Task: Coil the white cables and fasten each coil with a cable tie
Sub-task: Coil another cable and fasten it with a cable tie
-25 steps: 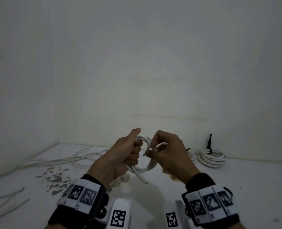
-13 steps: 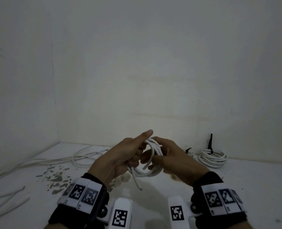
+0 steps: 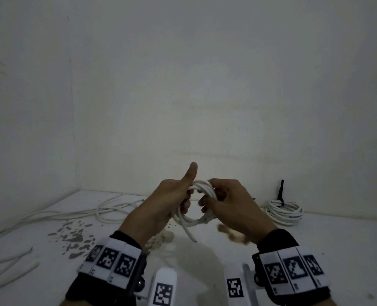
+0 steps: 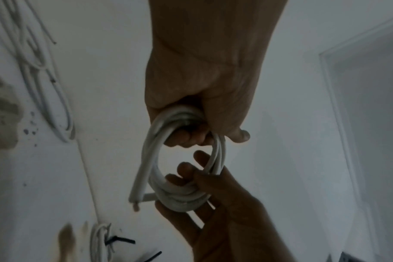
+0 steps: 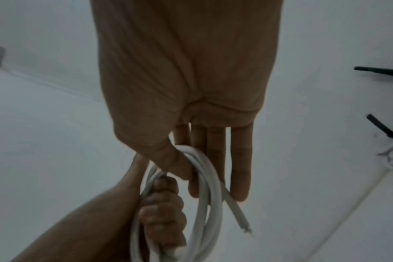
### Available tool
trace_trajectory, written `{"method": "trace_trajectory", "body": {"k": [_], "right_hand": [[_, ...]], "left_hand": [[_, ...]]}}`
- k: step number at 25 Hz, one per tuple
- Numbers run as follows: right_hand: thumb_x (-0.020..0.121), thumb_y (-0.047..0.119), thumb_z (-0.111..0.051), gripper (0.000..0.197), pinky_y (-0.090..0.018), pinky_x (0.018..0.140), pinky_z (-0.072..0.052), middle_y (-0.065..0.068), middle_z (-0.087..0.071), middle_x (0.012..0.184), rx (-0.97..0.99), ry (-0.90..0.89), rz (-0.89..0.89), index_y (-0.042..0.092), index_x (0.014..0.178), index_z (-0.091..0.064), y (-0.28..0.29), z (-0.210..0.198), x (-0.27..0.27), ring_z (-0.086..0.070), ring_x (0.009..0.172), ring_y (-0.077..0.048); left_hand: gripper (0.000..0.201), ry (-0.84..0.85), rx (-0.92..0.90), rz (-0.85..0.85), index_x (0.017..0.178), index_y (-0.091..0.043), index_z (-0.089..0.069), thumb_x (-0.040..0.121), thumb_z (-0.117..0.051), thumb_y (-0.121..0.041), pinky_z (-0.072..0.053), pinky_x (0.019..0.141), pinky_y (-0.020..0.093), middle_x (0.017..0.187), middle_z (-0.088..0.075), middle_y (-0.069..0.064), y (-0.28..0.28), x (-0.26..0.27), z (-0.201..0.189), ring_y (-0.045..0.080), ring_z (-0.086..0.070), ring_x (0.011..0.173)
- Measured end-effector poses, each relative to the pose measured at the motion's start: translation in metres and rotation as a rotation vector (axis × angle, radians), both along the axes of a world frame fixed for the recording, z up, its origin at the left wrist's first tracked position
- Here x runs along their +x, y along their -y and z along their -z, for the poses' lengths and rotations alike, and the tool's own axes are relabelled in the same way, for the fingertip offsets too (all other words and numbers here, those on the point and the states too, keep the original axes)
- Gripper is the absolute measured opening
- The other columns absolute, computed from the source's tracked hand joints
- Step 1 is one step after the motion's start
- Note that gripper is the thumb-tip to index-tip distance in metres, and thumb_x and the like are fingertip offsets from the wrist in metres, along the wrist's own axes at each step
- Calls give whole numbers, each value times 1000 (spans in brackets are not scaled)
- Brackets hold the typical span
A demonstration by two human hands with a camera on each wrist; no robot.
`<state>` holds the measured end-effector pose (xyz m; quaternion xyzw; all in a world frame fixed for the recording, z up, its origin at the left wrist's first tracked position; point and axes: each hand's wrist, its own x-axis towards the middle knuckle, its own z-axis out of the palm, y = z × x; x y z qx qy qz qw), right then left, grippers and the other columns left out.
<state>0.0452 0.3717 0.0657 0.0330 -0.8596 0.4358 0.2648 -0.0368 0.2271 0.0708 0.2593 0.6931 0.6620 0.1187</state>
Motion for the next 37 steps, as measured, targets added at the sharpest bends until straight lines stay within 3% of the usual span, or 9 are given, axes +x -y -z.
{"method": "trace_trajectory", "body": {"k": [4, 7, 9, 14, 17, 22, 25, 31, 37], "right_hand": [[91, -1, -53, 20, -50, 66, -63, -19, -71, 81, -293, 13, 62, 9, 89, -70, 1, -3, 0, -73, 72, -33], [90, 3, -53, 15, -51, 67, -62, -18, -66, 77, -387, 48, 83, 6, 85, -66, 6, -7, -1, -68, 67, -33], [88, 4, -55, 10, -53, 68, -62, -15, -61, 74, -414, 85, 70, 5, 80, -61, 6, -8, -2, -62, 63, -28], [88, 5, -65, 7, -50, 68, -62, -19, -63, 75, -430, 232, -80, 2, 89, -59, 7, -7, 2, -63, 66, -33], [96, 33, -64, 30, -41, 75, -61, -13, -71, 84, -457, 300, -148, 3, 97, -67, 3, -5, 3, -69, 74, -25], [93, 56, -57, 49, -25, 47, -39, -1, -38, 51, -767, 429, -168, 11, 73, -61, 9, 0, -4, -38, 43, -16], [94, 51, -56, 53, -25, 49, -31, 4, -27, 45, -926, 435, -214, 16, 56, -50, 15, -3, -5, -25, 39, -12], [96, 37, -54, 48, -25, 51, -32, 8, -28, 39, -1192, 399, -223, 12, 56, -52, 4, -24, 3, -27, 33, -10], [97, 43, -53, 50, -21, 40, -30, 8, -32, 40, -1228, 360, -278, 9, 61, -57, -7, -29, 7, -27, 33, -9]], "left_hand": [[44, 287, 314, 185, 90, -9, -69, 74, -67, -50, -53, 70, 34, 57, -53, -3, -4, 5, 4, 13, -65, 62], [41, 413, 508, 232, 90, -9, -65, 81, -62, -48, -44, 50, 25, 47, -37, -7, -11, 9, 10, 7, -39, 38], [46, 358, 479, 116, 86, -8, -64, 84, -58, -53, -33, 40, 21, 46, -28, -7, -13, 7, 8, 6, -24, 34], [62, 304, 282, -119, 60, -17, -43, 80, -50, -75, -22, 35, 20, 46, -28, -5, -8, 2, 6, 9, -20, 35], [66, 319, 154, -112, 55, -16, -40, 87, -40, -75, -21, 36, 20, 44, -29, -4, -8, 1, 9, 11, -20, 35], [67, 392, -7, 84, 53, -18, -41, 80, -45, -78, -22, 37, 21, 46, -29, -4, -7, 6, 6, 10, -19, 35], [64, 477, 109, 202, 53, -18, -42, 75, -55, -77, -18, 41, 20, 44, -26, -6, -4, 5, 7, 8, -20, 34], [31, 611, 475, 504, 70, -11, -54, 87, -54, -36, -29, 38, 17, 40, -28, -8, -9, 8, 11, 4, -27, 30], [30, 533, 468, 417, 64, -16, -49, 87, -57, -33, -27, 38, 17, 40, -28, -9, -20, 20, 7, 4, -26, 30]]}}
